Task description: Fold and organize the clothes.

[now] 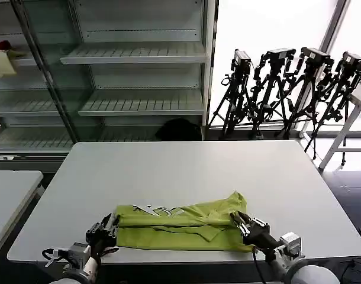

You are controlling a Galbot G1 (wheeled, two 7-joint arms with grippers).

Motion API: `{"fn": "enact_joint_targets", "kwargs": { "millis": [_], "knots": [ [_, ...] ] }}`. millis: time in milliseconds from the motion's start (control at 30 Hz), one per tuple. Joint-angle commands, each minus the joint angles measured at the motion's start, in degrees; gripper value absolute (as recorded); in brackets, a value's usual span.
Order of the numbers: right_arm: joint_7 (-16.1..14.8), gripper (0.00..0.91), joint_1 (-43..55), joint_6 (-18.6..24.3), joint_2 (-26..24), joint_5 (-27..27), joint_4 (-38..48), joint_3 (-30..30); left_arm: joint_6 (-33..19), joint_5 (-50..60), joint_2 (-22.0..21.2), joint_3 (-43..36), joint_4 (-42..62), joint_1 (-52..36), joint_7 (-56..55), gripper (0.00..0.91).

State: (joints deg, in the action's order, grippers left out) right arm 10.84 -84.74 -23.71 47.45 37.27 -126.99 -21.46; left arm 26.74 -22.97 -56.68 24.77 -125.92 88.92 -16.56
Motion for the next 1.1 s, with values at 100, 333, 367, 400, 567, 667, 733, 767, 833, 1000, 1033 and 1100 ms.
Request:
{"fn": "enact_joint_targets", "kwargs": {
  "millis": [100,333,367,400,567,667,733,767,833,1000,1033,1100],
  "knots": [
    [31.54,0.907,-2.76,-7.67,5.78,-3.20,-5.03,3.80,1.30,1.48,3.69,1.51,-5.00,3.84,0.09,0.907],
    [37.90,0.907,-5.94,-5.35,5.98,-10.81,-8.62,0.72,0.93,0.25,6.44,4.74,-10.51,11.38,-1.39,0.907],
    [35.08,0.907,-6.18,-2.80,5.99,-10.98,-9.50,-0.42,0.53,0.22,5.78,5.24,-11.22,11.11,-2.15,0.907],
    [32.64,0.907,-6.23,-0.44,6.00,-10.94,-10.05,-1.14,0.32,0.18,5.02,5.56,-11.45,10.49,-2.80,0.907],
    [18.04,0.907,-8.76,10.16,4.24,-9.40,-7.47,-9.57,-2.35,-7.33,-1.29,5.68,-12.18,8.42,-3.31,0.907],
    [5.33,0.907,-11.47,18.76,0.94,-6.34,-2.01,-14.01,-6.87,-7.98,-5.20,4.78,-8.62,8.17,-1.20,0.907],
    [-2.72,0.907,-12.91,25.35,-1.37,-2.67,2.38,-16.81,-10.40,-7.60,-7.32,4.81,-6.68,8.04,2.07,0.907],
    [-6.61,0.907,-13.11,27.18,-1.76,-1.60,4.62,-17.54,-11.52,-7.65,-8.13,4.88,-5.47,7.92,3.02,0.907],
    [-13.85,0.907,-13.63,28.04,-1.52,1.10,7.29,-20.22,-13.29,-8.10,-9.09,5.11,-4.13,7.91,4.99,0.907],
    [-20.73,0.907,-14.92,27.48,-2.16,4.65,10.72,-22.38,-14.63,-7.85,-10.53,5.43,-1.62,7.27,7.09,0.907],
    [-21.55,0.907,-14.95,27.44,-2.12,4.52,11.35,-22.43,-14.60,-7.84,-10.95,5.31,-0.45,6.84,7.10,0.907],
    [-21.98,0.907,-14.89,27.21,-2.02,4.80,11.78,-22.32,-14.48,-7.26,-11.87,4.86,0.78,6.55,7.02,0.907]
  ]
}}
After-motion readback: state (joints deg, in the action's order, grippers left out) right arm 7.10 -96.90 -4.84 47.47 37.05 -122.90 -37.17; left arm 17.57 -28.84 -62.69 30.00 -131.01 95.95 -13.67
